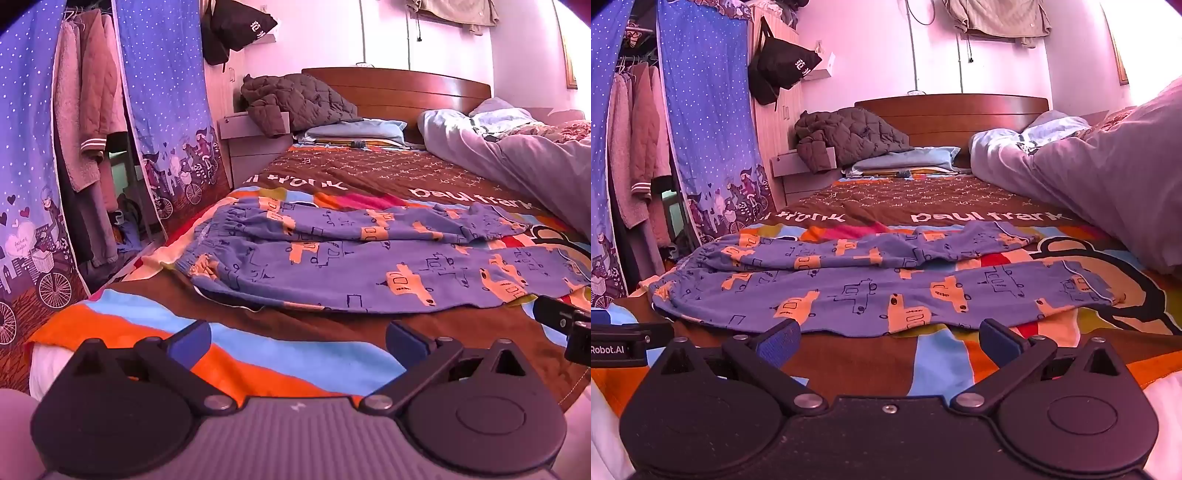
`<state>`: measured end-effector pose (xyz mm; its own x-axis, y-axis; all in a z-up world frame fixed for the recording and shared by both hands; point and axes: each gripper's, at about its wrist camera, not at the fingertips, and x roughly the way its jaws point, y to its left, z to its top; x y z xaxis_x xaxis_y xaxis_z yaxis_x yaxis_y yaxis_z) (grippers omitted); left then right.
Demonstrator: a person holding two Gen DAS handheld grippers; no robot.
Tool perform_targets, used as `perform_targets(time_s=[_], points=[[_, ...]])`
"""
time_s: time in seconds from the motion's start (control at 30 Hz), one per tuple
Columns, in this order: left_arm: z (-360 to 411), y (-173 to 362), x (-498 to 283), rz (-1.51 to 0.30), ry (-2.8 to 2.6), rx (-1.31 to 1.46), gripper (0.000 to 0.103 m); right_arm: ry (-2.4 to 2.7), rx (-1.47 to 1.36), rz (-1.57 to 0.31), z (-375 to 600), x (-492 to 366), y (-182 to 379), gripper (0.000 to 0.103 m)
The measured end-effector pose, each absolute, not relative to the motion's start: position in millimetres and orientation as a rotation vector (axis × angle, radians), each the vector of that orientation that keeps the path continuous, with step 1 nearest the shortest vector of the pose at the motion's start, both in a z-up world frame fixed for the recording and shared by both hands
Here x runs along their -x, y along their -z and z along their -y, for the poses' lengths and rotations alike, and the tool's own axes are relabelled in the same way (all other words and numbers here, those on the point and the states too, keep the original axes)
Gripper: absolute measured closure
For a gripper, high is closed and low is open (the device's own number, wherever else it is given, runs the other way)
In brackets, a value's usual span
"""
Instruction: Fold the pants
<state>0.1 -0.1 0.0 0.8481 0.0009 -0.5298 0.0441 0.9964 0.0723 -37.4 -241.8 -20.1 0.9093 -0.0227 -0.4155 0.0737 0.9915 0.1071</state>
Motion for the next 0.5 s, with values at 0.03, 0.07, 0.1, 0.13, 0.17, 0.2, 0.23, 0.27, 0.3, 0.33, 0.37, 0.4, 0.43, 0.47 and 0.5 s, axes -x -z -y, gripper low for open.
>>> perform_targets(time_s=[0.03, 0.07, 0.1, 0.13, 0.17, 0.2, 0.23, 0.27, 0.3, 0.33, 0.37, 0.4, 0.43, 0.47, 0.5], points=[[0.2, 0.1, -0.1, -0.558, 0.023, -0.082, 0.0, 0.05, -0.117, -0.426, 241.6, 37.3, 20.2, 0.001], [0.5, 0.1, -0.2, -0.559, 0.022, -0.082, 0.0, 0.05, -0.118, -0.425, 241.7, 37.2, 20.3, 0.001], [0.9, 0.2, -0.3, -0.56, 0.023, -0.082, 0.0, 0.05, -0.118, -0.426, 241.7, 37.0, 20.4, 0.001], [1.5, 0.3, -0.4, -0.561, 0.024, -0.082, 0.0, 0.05, -0.119, -0.426, 241.7, 36.8, 20.5, 0.001], [2.3, 0.4, -0.3, -0.561, 0.025, -0.082, 0.0, 0.05, -0.119, -0.426, 241.7, 36.8, 20.6, 0.001], [3.4, 0.4, -0.1, -0.56, 0.025, -0.083, 0.0, 0.05, -0.119, -0.427, 241.6, 36.8, 20.6, 0.001], [4.7, 0.4, 0.3, -0.56, 0.025, -0.085, 0.0, 0.05, -0.12, -0.427, 241.5, 36.8, 20.6, 0.001], [-2.5, 3.0, 1.8, -0.561, 0.025, -0.081, 0.0, 0.05, -0.12, -0.426, 241.5, 36.9, 20.5, 0.001], [-2.6, 3.1, 2.0, -0.561, 0.025, -0.081, 0.0, 0.05, -0.121, -0.426, 241.4, 37.1, 20.4, 0.001], [-2.7, 3.2, 2.2, -0.561, 0.025, -0.083, 0.0, 0.05, -0.12, -0.429, 242.1, 35.8, 21.4, 0.001], [-2.3, 3.7, 2.8, -0.56, 0.024, -0.088, 0.0, 0.05, -0.12, -0.429, 242.1, 35.9, 21.4, 0.001], [-1.8, 4.2, 3.4, -0.559, 0.024, -0.093, 0.0, 0.05, -0.12, -0.429, 242.1, 36.0, 21.3, 0.001], [-1.3, 4.1, 2.8, -0.559, 0.024, -0.092, 0.0, 0.05, -0.12, -0.429, 242.0, 36.2, 21.3, 0.001], [-1.3, 1.7, -0.2, -0.562, 0.023, -0.082, 0.0, 0.05, -0.121, -0.429, 242.0, 36.5, 21.2, 0.001], [-1.6, 1.5, 0.4, -0.562, 0.022, -0.083, 0.0, 0.05, -0.12, -0.43, 242.1, 36.3, 21.2, 0.001]])
